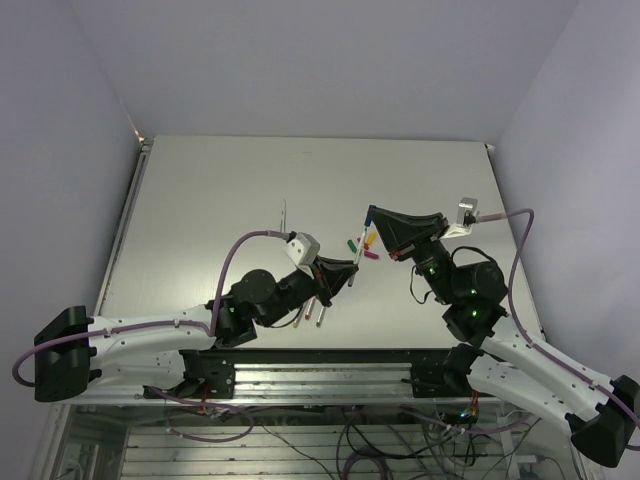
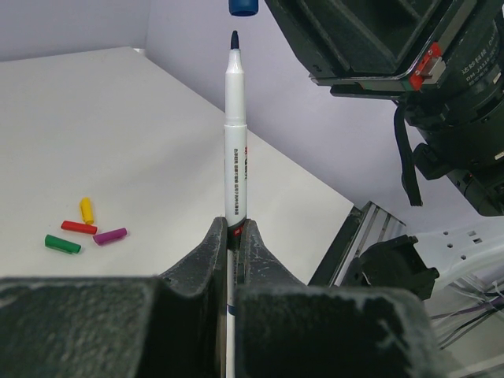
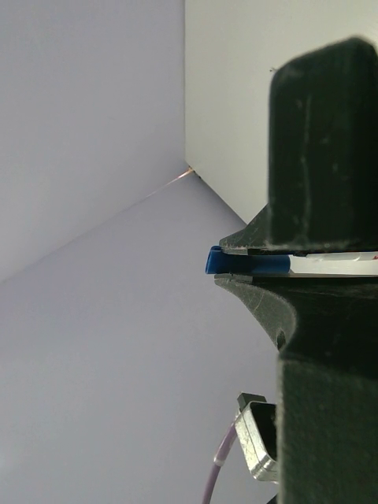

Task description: Insert the pens into the pen caps

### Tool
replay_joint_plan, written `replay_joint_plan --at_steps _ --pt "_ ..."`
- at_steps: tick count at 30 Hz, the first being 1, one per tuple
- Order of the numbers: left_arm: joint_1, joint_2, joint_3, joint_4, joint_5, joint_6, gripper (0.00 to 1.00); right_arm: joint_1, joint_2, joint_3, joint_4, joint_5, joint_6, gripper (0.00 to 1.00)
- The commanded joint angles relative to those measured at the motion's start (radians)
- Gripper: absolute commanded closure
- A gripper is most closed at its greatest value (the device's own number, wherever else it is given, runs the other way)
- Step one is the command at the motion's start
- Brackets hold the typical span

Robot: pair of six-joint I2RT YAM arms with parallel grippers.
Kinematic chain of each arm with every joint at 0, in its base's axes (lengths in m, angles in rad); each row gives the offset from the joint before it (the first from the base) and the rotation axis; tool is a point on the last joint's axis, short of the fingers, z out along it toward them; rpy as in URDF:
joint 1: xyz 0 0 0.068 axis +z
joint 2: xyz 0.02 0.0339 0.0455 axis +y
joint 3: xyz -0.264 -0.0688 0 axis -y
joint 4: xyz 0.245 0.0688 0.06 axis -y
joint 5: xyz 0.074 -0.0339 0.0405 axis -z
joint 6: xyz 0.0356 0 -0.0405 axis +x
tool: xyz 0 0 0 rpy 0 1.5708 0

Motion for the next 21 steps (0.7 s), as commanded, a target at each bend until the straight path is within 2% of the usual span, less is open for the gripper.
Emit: replay_joint_plan --at_steps 1,21 --pt "-0.003 -0.009 0.026 0.040 -0.007 0.013 0.93 0.007 -0.001 0.008 -0.001 -0.009 -0.013 1.00" --pt "-0.003 -0.014 0.020 0.048 -0.020 0.014 0.93 0.007 -0.014 -0.006 -0.020 -0.011 -0.027 1.00"
